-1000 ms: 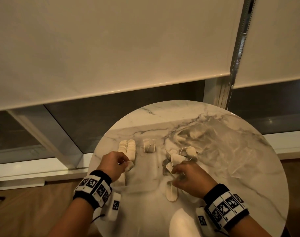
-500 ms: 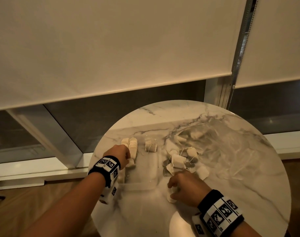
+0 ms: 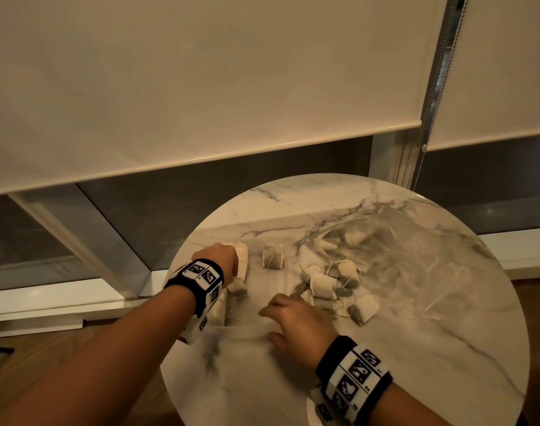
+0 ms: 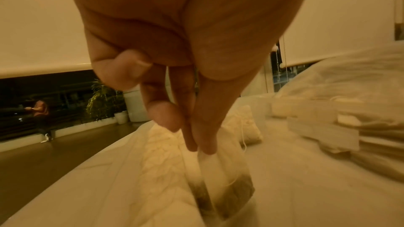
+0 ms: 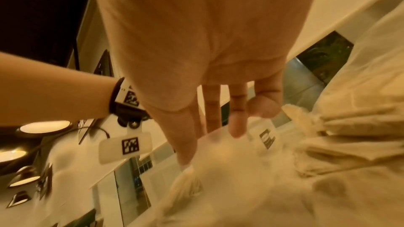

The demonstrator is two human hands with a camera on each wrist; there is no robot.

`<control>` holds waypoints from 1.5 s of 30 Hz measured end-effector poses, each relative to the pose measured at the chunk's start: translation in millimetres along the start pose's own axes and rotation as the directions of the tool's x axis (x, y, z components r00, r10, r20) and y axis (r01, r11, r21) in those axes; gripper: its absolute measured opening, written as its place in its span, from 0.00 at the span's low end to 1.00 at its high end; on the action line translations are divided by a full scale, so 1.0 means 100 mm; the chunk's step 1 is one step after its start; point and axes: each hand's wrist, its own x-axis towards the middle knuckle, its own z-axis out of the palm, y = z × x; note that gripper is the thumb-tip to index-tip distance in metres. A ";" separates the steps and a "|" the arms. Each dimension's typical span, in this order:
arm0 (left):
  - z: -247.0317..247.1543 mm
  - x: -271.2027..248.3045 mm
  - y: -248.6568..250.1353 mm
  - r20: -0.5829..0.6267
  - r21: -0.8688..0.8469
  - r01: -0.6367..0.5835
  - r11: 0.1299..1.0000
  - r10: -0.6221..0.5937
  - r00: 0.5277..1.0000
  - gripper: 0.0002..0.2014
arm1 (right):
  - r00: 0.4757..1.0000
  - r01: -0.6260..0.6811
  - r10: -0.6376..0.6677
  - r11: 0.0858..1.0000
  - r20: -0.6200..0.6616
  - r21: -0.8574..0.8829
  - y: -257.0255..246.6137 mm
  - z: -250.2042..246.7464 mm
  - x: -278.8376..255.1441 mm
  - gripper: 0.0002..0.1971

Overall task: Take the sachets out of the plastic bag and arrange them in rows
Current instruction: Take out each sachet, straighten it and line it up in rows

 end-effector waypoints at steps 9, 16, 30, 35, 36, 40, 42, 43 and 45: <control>0.00 0.09 0.06 0.012 0.167 -0.022 0.986 0.020 1.000 0.11 | 0.989 -0.083 0.087 0.996 0.123 -0.035 -0.04 0.11 0.12 0.13; 0.01 0.16 0.15 -0.015 0.249 -0.030 0.968 0.035 0.999 0.14 | 0.987 -0.088 0.092 0.995 0.131 -0.037 -0.05 0.08 0.10 0.12; -0.01 -0.02 0.11 -0.054 -0.076 -0.034 0.997 0.030 0.998 0.08 | 0.997 -0.073 0.073 0.983 0.006 0.165 0.07 0.07 0.05 0.14; 0.05 -0.43 0.17 -0.068 -0.260 -0.114 0.959 0.099 0.993 0.08 | 0.980 -0.076 0.144 0.911 -0.139 0.406 0.36 -0.12 -0.12 0.17; 0.09 -0.53 0.19 -0.059 -0.307 -0.128 0.943 0.115 0.992 0.09 | 0.971 -0.088 0.170 0.906 -0.165 0.413 0.43 -0.14 -0.14 0.15; 0.29 -0.88 0.24 -0.056 -0.452 -0.163 0.877 0.154 0.986 0.12 | 0.971 -0.217 0.235 0.937 -0.034 0.274 0.63 -0.14 -0.22 0.13; 0.39 -0.99 0.27 -0.057 -0.459 -0.156 0.875 0.147 0.988 0.14 | 0.969 -0.243 0.233 0.956 0.076 0.166 0.66 -0.12 -0.24 0.17; 0.45 -1.04 0.30 -0.068 -0.452 -0.149 0.879 0.133 0.989 0.14 | 0.970 -0.229 0.216 0.967 0.115 0.114 0.66 -0.09 -0.25 0.20; 0.53 -1.11 0.35 -0.125 -0.443 -0.146 0.885 0.100 0.987 0.11 | 0.969 -0.171 0.164 0.985 0.183 0.019 0.65 -0.05 -0.26 0.23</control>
